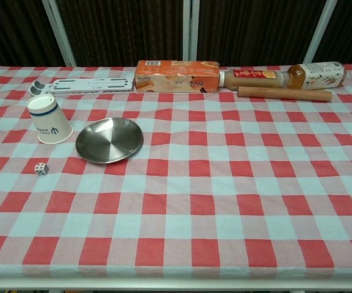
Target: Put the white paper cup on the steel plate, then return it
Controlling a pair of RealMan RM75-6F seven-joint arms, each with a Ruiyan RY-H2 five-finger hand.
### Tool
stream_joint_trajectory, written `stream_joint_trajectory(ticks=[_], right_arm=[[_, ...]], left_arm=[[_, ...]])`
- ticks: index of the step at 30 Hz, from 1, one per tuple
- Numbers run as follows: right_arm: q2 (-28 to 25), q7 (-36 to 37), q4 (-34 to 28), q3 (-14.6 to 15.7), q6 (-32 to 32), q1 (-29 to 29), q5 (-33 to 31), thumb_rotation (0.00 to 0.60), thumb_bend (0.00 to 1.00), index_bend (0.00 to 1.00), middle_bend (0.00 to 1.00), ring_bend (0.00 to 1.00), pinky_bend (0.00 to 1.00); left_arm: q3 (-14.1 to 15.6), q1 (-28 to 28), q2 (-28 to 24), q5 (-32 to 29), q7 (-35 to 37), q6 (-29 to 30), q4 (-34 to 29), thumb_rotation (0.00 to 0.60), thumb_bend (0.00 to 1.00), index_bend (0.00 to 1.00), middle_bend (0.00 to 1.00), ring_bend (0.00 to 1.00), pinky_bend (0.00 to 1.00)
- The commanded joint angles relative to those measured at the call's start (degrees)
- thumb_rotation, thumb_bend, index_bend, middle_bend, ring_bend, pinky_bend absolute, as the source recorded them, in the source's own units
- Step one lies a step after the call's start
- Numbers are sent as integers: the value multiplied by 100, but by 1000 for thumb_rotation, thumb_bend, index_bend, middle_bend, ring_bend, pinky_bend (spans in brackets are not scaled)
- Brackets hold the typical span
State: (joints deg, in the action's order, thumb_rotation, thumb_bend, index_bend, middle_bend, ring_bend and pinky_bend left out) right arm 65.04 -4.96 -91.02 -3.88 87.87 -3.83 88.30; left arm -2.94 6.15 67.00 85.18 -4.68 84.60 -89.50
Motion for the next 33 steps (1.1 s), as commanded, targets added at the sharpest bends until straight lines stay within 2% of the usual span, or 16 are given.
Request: stream_joint_trajectory(ticks=[1, 13, 17, 21, 23, 26, 29, 33], right_arm=[[0, -3, -7, -2, -16, -10, -3, 600, 78, 64, 203, 51, 171], [-135, 14, -109, -59, 83, -17, 60, 600, 78, 64, 204, 51, 171], [-263, -31, -178, -119, 122, -44, 83, 600, 77, 72, 211, 51, 171], [-342, -42, -249, -148, 98, -71, 68, 600, 78, 80, 218, 51, 172], [-368, -26, -272, -147, 70, -76, 49, 600, 78, 83, 223, 57, 174], [-401, -12, -301, -134, 16, -80, 11, 600, 78, 87, 233, 70, 186], [-415, -17, -318, -131, -3, -83, -7, 600, 78, 91, 238, 77, 195], [-419, -2, -320, -122, -1, -73, -16, 600, 78, 100, 244, 86, 207]], left_arm=[[2, 13, 18, -38, 8, -50, 14, 600, 69, 249, 191, 122, 125], [40, 111, 80, 61, 73, -178, 41, 600, 69, 257, 192, 122, 126], [44, 422, 120, 318, 151, -492, 115, 600, 68, 268, 258, 171, 159], [-3, 808, 264, 415, 292, -958, 203, 600, 69, 286, 336, 263, 342], [-33, 990, 367, 411, 380, -1194, 262, 600, 69, 303, 401, 352, 481], [-117, 1301, 594, 322, 494, -1605, 397, 600, 74, 333, 488, 457, 630], [-206, 1617, 854, 56, 450, -2135, 543, 600, 88, 362, 606, 605, 786], [-274, 1898, 1161, -315, 131, -2641, 676, 600, 92, 382, 710, 709, 843]])
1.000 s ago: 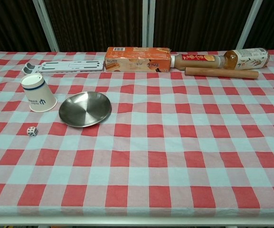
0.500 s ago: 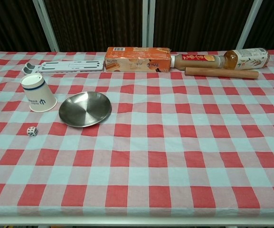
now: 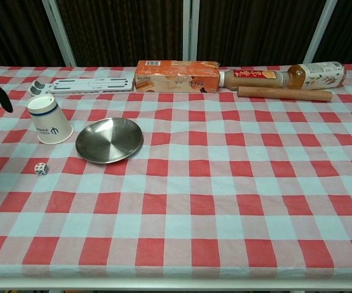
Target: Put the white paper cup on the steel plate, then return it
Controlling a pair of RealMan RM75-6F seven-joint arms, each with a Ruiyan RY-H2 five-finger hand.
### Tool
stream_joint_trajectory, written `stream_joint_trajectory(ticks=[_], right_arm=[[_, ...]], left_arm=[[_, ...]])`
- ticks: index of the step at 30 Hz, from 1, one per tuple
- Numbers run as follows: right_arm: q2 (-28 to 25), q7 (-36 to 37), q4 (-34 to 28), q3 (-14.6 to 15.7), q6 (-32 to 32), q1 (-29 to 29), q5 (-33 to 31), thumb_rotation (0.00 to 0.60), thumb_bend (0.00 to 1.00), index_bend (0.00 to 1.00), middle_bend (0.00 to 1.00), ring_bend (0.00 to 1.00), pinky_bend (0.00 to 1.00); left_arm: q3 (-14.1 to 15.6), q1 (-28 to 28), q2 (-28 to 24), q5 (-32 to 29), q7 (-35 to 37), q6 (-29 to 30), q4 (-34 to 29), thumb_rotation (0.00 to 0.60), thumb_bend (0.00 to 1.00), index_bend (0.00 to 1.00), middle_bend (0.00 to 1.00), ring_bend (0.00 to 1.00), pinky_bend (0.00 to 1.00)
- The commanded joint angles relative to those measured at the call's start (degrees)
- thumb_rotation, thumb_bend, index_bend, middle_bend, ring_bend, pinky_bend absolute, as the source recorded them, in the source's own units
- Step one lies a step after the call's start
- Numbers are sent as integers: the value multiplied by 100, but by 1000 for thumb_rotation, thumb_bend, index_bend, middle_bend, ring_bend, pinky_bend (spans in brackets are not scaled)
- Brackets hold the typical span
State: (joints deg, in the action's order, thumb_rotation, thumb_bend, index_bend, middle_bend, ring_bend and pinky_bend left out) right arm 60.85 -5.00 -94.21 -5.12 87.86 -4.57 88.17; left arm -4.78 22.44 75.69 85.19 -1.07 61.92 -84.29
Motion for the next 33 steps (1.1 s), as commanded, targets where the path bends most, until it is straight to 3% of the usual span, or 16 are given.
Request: stream_joint_trajectory(ticks=[1, 9, 15, 22, 33], right_arm=[[-1, 4, -1, 3, -1, 3, -4, 600, 78, 102, 244, 86, 208], [18, 44, 22, 10, -85, -24, -56, 600, 78, 106, 244, 86, 211], [35, 94, 52, 21, -137, -39, -80, 600, 78, 106, 245, 86, 212], [44, 109, 62, 32, -181, -58, -92, 600, 78, 106, 245, 86, 214], [56, 150, 96, 59, -189, -42, -104, 600, 78, 106, 249, 107, 223]], left_arm=[[-108, 310, 371, -392, -291, -431, 187, 600, 92, 386, 729, 730, 853], [-167, 511, 889, -974, -616, -744, 395, 600, 100, 442, 834, 834, 931], [-121, 536, 1174, -1278, -722, -835, 611, 600, 183, 499, 903, 896, 979], [-66, 562, 1364, -1453, -715, -912, 838, 600, 285, 501, 915, 911, 990], [-16, 634, 1371, -1662, -755, -1084, 824, 600, 301, 467, 915, 916, 996]])
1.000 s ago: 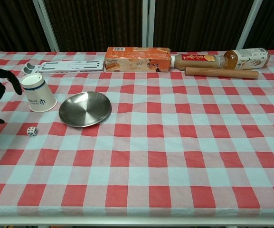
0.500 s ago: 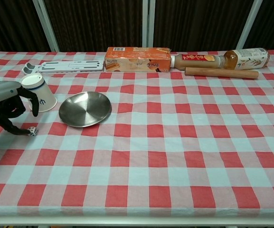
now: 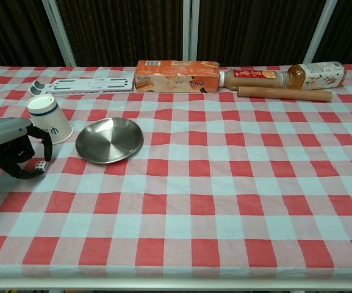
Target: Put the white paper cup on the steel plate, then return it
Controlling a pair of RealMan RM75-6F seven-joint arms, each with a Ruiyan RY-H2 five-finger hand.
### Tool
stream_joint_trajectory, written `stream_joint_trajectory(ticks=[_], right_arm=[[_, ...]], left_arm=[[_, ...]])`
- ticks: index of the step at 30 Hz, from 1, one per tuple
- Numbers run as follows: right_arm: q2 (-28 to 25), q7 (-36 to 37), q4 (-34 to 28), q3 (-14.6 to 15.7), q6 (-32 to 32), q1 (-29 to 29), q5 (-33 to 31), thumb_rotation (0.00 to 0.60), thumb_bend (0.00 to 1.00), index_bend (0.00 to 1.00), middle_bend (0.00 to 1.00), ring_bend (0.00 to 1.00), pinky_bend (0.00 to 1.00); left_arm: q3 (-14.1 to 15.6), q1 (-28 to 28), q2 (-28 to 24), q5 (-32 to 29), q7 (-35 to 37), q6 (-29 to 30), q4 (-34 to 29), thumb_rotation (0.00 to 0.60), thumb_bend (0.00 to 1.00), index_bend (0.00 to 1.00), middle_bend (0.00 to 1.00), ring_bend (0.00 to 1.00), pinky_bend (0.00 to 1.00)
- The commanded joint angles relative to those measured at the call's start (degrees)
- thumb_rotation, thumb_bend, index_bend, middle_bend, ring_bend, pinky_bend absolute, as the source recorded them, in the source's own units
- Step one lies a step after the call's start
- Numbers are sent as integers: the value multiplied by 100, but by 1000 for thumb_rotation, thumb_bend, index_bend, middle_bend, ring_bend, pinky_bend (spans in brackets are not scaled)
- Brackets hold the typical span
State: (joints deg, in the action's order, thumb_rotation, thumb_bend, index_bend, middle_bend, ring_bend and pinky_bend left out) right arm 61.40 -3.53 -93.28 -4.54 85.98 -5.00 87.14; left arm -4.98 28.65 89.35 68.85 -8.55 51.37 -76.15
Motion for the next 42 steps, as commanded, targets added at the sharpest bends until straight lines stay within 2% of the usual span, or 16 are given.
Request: stream_joint_trajectory(ticks=[1, 6, 10, 15, 23, 31, 36, 39, 42], right_arm=[[1, 4, 3, 3, -4, 1, -4, 600, 78, 106, 249, 107, 223], [-1, 23, 10, 8, -13, 5, -18, 600, 78, 105, 249, 107, 223], [-8, 16, 5, 9, -15, 1, -11, 600, 78, 106, 249, 107, 223], [-34, 3, -14, -7, 18, 7, -12, 600, 78, 106, 249, 107, 223], [-92, 9, -47, 5, -52, -20, -14, 600, 77, 106, 249, 107, 223], [-139, -81, -113, 131, -272, -95, 93, 600, 77, 106, 246, 107, 223], [-89, -70, -91, 203, -378, -138, 168, 600, 78, 106, 230, 82, 220], [-69, -59, -68, 267, -494, -179, 215, 600, 79, 105, 214, 56, 193], [-64, -47, -65, 281, -511, -202, 258, 600, 79, 107, 191, 15, 129]], left_arm=[[8, 23, 5, -50, -13, -54, 14, 600, 301, 468, 915, 916, 996], [21, 48, 30, -118, -43, -76, 45, 600, 307, 511, 919, 921, 999], [39, 34, 23, -64, -59, 37, 14, 600, 361, 566, 925, 929, 1000], [20, 68, -114, 101, -69, 176, -223, 600, 398, 583, 926, 930, 1000], [-319, 590, -99, 192, -270, -33, -404, 600, 392, 583, 925, 930, 1000], [-654, 1286, 338, -287, -557, -660, 12, 600, 391, 576, 924, 929, 1000], [-696, 1559, 685, -601, -821, -802, 446, 600, 399, 533, 913, 927, 1000], [-667, 1640, 785, -795, -987, -847, 596, 600, 394, 467, 888, 917, 1000], [-624, 1586, 765, -840, -1039, -674, 503, 600, 311, 358, 842, 888, 1000]])
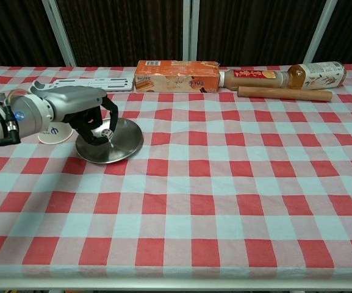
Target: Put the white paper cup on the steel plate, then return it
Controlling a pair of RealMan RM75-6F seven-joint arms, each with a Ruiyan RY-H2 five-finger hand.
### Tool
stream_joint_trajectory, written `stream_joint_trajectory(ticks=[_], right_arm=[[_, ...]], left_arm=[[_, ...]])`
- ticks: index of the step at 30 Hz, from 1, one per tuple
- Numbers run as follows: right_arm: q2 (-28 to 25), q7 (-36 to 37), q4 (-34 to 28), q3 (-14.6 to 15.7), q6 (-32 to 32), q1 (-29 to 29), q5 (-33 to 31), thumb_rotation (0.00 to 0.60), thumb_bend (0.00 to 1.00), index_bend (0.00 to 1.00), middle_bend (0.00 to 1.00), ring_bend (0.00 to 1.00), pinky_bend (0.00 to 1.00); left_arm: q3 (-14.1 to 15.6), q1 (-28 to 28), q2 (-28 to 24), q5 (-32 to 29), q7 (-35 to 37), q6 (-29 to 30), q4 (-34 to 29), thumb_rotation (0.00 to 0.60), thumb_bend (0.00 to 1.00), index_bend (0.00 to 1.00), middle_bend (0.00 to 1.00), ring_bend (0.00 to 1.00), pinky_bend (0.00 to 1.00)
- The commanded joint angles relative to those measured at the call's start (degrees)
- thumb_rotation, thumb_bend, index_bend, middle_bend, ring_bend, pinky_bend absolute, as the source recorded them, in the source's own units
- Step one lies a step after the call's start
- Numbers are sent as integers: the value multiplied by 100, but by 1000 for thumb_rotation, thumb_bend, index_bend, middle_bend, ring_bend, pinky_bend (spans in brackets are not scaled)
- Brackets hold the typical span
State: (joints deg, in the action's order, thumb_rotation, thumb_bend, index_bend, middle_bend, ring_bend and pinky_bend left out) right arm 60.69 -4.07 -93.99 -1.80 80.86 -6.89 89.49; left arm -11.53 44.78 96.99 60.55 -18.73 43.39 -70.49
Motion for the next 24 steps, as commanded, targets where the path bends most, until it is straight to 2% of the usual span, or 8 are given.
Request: stream_joint_trajectory(ticks=[1, 4, 7, 10, 14, 17, 20, 24], right_arm=[[14, 10, 10, 3, 13, -18, 34, 600, 79, 108, 186, 8, 117], [34, 27, 21, -16, 46, -30, 52, 600, 79, 108, 176, 0, 101], [37, 26, 25, -51, 105, -33, 51, 600, 79, 108, 175, 0, 90], [18, 33, 19, -79, 179, -23, 60, 600, 79, 109, 176, 0, 89], [-4, 51, 12, -91, 243, -8, 70, 600, 78, 108, 176, 0, 89], [-10, 78, 19, -96, 280, 5, 68, 600, 79, 109, 176, 0, 89], [-17, 101, 25, -104, 320, 20, 64, 600, 79, 108, 176, 0, 89], [-29, 103, 11, -112, 367, 29, 81, 600, 78, 108, 176, 0, 89]], left_arm=[[43, -65, -16, 11, -17, 222, -119, 600, 276, 329, 829, 879, 1000], [88, -259, -152, 196, 96, 653, -417, 600, 202, 271, 792, 856, 1000], [100, -530, -421, 438, 368, 1148, -835, 600, 188, 265, 765, 825, 998], [106, -811, -763, 612, 661, 1564, -1165, 600, 183, 265, 667, 691, 954], [83, -1138, -1031, 734, 975, 2065, -1304, 600, 177, 265, 479, 443, 766], [57, -1309, -1063, 738, 1327, 2229, -1142, 600, 175, 264, 369, 336, 633], [4, -1345, -997, 609, 1884, 1985, -891, 600, 166, 260, 293, 253, 494], [-84, -1315, -800, 524, 2872, 1501, -352, 600, 156, 239, 250, 198, 374]])
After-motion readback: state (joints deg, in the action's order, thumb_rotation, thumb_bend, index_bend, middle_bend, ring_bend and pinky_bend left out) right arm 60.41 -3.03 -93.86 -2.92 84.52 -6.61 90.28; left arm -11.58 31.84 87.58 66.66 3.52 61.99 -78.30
